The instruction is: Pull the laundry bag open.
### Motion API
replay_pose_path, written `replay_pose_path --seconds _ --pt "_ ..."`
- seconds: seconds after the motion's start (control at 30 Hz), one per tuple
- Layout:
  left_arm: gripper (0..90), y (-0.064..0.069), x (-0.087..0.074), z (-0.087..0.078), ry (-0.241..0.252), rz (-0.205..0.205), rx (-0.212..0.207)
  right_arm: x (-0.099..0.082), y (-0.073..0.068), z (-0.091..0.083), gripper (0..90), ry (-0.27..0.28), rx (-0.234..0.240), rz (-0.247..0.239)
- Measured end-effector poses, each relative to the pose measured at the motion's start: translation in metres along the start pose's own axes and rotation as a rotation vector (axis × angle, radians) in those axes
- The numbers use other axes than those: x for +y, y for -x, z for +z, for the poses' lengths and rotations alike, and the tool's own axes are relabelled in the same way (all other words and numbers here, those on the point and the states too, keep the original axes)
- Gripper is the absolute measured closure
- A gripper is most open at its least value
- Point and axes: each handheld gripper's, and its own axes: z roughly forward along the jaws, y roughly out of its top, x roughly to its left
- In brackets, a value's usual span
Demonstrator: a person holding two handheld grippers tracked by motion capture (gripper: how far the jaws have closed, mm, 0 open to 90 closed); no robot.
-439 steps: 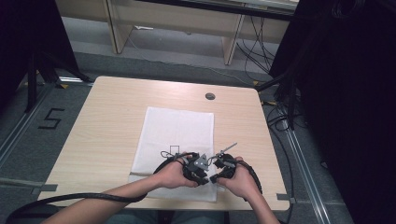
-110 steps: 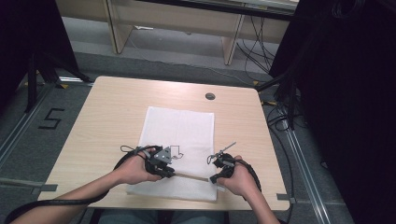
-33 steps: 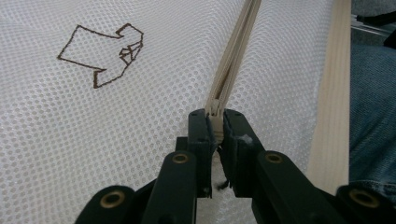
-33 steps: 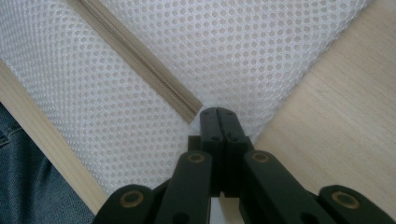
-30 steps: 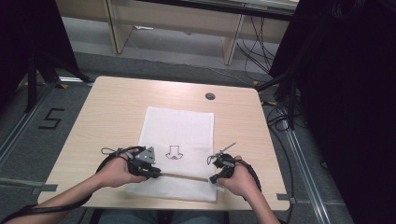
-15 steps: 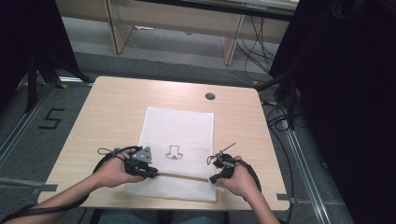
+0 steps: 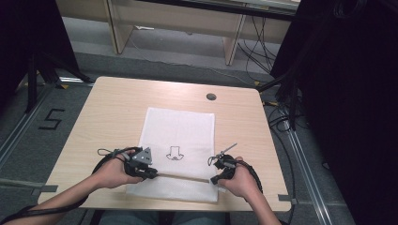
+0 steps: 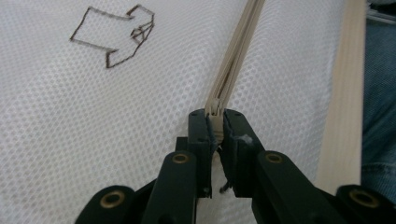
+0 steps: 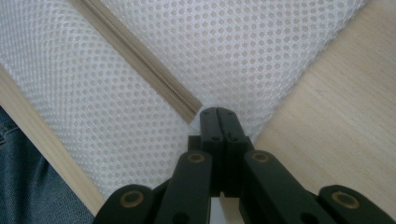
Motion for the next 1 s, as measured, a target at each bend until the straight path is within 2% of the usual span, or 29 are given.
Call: replay_pose_path --seconds 0.03,0.1,0.13,0.2,0.23,0.3,0.37,0.4,0.53,0.57,0.63,0.67,0.73,0.77,0.83,0.87,0.9,0.93,0.97,1.0 --pt "81.8 0.000 -0.001 -0.001 -0.015 -0.001 0.012 0.000 0.000 0.000 90.0 -0.003 -0.002 0.004" --pt "81.8 0.000 -0.001 -0.002 0.001 -0.003 0.000 0.001 -0.002 -0.001 90.0 -0.020 -0.005 0.012" --pt "81.8 0.000 -0.001 -0.002 0.001 -0.009 0.002 0.001 0.000 0.000 90.0 -0.012 -0.002 -0.007" --pt "81.8 0.000 -0.001 -0.002 0.001 -0.006 0.003 0.001 0.000 0.000 90.0 -0.013 -0.004 -0.006" --pt "81.8 -0.001 -0.001 -0.002 0.001 0.008 0.004 0.001 -0.002 -0.001 90.0 -0.022 -0.005 0.018" --pt "81.8 -0.001 -0.002 -0.002 -0.001 0.000 0.003 0.000 -0.001 -0.001 90.0 -0.012 -0.005 0.005" --pt "81.8 -0.001 -0.002 -0.003 -0.011 0.016 0.013 0.000 0.000 0.000 90.0 -0.006 -0.004 -0.004" --pt "81.8 0.000 -0.003 -0.003 -0.001 -0.011 0.007 0.000 0.000 -0.001 90.0 -0.007 -0.003 -0.003" --pt "81.9 -0.001 -0.005 -0.005 -0.006 0.005 0.013 0.000 -0.001 -0.001 90.0 -0.013 -0.001 0.008" --pt "81.8 -0.001 -0.007 -0.005 0.008 -0.022 0.003 0.000 0.000 -0.001 90.0 -0.011 -0.001 0.003" --pt "81.8 -0.002 -0.007 -0.007 -0.004 -0.002 0.016 0.000 0.000 -0.001 90.0 -0.007 0.000 -0.006" --pt "81.8 -0.001 -0.008 -0.007 0.007 -0.027 0.010 0.000 -0.001 -0.001 90.0 -0.013 -0.002 0.010" --pt "81.8 -0.001 -0.008 -0.008 0.004 -0.021 0.011 0.000 -0.001 -0.001 90.0 -0.012 -0.001 0.008" --pt "81.8 -0.001 -0.008 -0.008 -0.001 0.000 0.015 0.000 -0.001 -0.001 90.0 -0.012 -0.003 0.005" --pt "81.8 -0.001 -0.007 -0.008 -0.004 0.001 0.014 0.000 0.000 -0.001 90.0 -0.007 0.001 -0.004" --pt "81.9 -0.001 -0.008 -0.008 -0.016 -0.001 0.034 0.000 0.000 -0.001 90.0 -0.006 0.001 -0.004" --pt "81.9 -0.003 -0.010 -0.010 -0.020 0.002 0.033 0.000 0.000 -0.001 90.0 -0.006 0.001 -0.004" --pt "81.9 -0.003 -0.012 -0.012 0.003 -0.030 0.019 0.000 0.000 -0.001 90.0 -0.005 0.000 -0.006" --pt "81.8 -0.003 -0.013 -0.012 0.013 -0.044 0.011 0.000 0.000 -0.001 90.0 -0.007 0.002 -0.004" --pt "81.8 -0.004 -0.015 -0.014 0.004 -0.028 0.023 0.000 0.000 -0.001 90.0 -0.013 0.000 0.006"
